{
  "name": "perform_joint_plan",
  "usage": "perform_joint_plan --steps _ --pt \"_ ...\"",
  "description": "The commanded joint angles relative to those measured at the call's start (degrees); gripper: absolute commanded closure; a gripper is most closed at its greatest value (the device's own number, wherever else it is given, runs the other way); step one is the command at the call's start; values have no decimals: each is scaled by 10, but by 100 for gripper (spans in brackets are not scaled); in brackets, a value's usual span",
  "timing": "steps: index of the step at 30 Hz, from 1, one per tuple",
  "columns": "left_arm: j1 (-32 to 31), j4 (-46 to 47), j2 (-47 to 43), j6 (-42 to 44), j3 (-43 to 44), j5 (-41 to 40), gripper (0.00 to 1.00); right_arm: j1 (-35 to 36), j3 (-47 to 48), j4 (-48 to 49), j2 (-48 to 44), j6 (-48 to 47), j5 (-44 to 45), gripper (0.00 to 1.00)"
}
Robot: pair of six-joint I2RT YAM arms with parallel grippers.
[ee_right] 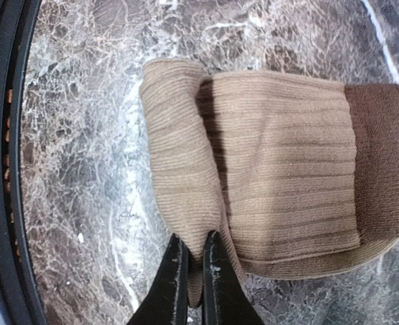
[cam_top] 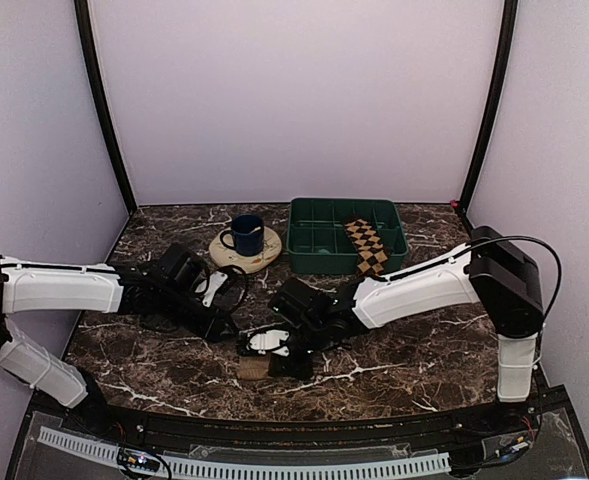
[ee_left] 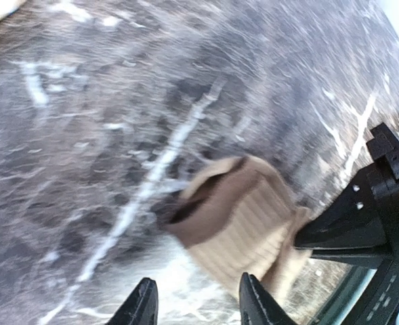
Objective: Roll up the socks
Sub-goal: Roll the sock at the center of the board.
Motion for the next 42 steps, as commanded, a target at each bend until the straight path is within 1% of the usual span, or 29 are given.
perform_joint_plan --steps 1,6,9,12,14,18,22,28,36,42 --pt "2 52 -63 -52 -55 -112 56 -28 19 -85 34 40 -111 99" --pt "-19 114 -140 -79 -119 -183 57 -57 60 -138 68 46 -199 99" --pt "-65 146 -173 -72 -147 -237 57 -71 86 -172 94 48 -237 99" --pt "-117 173 -177 -60 -161 -284 58 -82 108 -193 118 54 -287 99" --pt "-147 193 -174 -51 -171 -308 61 -87 122 -204 133 56 -303 99" --pt "-198 229 -175 -33 -195 -354 61 -94 140 -217 152 63 -326 99" --pt "-246 260 -176 -2 -214 -371 61 -100 158 -238 168 64 -349 98" --pt "-305 269 -166 42 -216 -388 64 -108 186 -267 183 60 -352 98" --pt "-350 241 -100 78 -185 -383 64 -112 200 -282 189 58 -354 98" --pt "-358 239 -59 100 -161 -377 62 -113 196 -286 186 55 -354 98"
